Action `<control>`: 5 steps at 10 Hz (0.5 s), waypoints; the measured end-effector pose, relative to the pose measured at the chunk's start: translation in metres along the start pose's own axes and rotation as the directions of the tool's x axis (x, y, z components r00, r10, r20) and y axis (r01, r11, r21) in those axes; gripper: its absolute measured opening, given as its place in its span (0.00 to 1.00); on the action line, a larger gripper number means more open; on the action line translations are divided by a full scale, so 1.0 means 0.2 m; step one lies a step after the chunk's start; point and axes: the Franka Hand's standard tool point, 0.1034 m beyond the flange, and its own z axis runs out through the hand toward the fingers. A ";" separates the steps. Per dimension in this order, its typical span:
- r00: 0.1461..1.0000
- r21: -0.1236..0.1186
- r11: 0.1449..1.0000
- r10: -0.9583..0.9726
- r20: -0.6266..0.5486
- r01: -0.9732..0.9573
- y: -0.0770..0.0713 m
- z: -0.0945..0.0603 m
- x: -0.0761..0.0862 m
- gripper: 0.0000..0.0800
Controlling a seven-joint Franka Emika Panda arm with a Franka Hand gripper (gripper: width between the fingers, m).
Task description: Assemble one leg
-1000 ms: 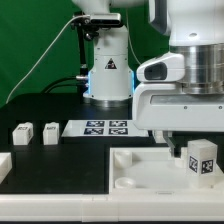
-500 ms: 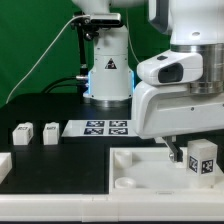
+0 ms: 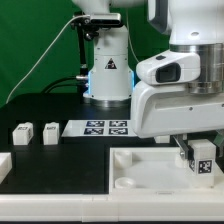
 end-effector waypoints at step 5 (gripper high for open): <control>0.781 0.023 0.781 0.625 -0.017 -0.624 0.00 0.00 0.01 0.36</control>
Offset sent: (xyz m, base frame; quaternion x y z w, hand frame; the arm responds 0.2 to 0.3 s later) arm 0.0024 -0.0019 0.0016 0.0096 0.0041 0.3688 0.9295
